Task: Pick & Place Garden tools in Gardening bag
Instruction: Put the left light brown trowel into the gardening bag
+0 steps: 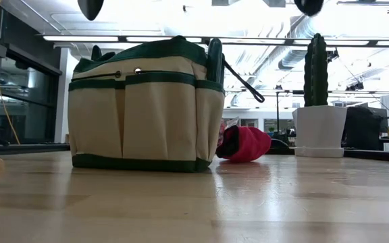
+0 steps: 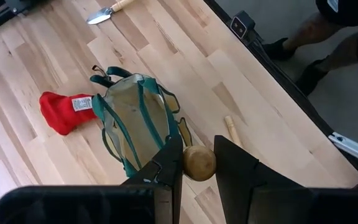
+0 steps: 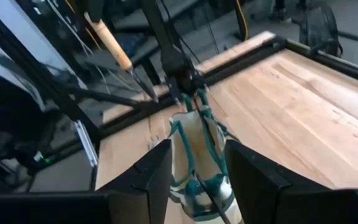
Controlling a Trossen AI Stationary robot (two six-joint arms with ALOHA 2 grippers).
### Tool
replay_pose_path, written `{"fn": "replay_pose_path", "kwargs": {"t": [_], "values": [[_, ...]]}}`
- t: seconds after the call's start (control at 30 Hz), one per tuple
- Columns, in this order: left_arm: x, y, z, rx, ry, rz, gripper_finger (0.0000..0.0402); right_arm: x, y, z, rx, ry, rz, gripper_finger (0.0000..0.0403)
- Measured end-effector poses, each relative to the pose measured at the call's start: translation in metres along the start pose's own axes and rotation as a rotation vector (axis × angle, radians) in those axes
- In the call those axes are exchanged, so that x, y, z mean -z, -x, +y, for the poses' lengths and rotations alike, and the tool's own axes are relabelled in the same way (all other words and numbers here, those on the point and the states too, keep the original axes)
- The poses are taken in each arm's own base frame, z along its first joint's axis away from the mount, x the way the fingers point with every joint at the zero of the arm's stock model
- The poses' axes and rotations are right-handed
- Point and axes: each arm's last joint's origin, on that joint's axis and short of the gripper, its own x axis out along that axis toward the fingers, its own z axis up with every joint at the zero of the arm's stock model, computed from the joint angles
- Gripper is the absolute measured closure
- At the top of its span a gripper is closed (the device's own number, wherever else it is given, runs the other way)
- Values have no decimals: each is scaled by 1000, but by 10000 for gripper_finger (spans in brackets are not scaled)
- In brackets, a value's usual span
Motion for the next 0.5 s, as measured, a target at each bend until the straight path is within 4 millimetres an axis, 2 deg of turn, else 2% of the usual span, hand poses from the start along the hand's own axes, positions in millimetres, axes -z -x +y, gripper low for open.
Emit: {"fn": "replay_pose_path", "kwargs": {"t": [0.13, 0.3, 0.5], "values": [[0, 0, 0, 0, 1, 0, 338, 16, 16, -16, -77, 19, -90, 261], [0, 0, 0, 13, -74, -6, 338, 23, 31, -27, -129, 44, -147, 261], [-1, 0, -2, 58, -145, -28, 338, 28, 39, -33, -162, 74, -142, 261]]}}
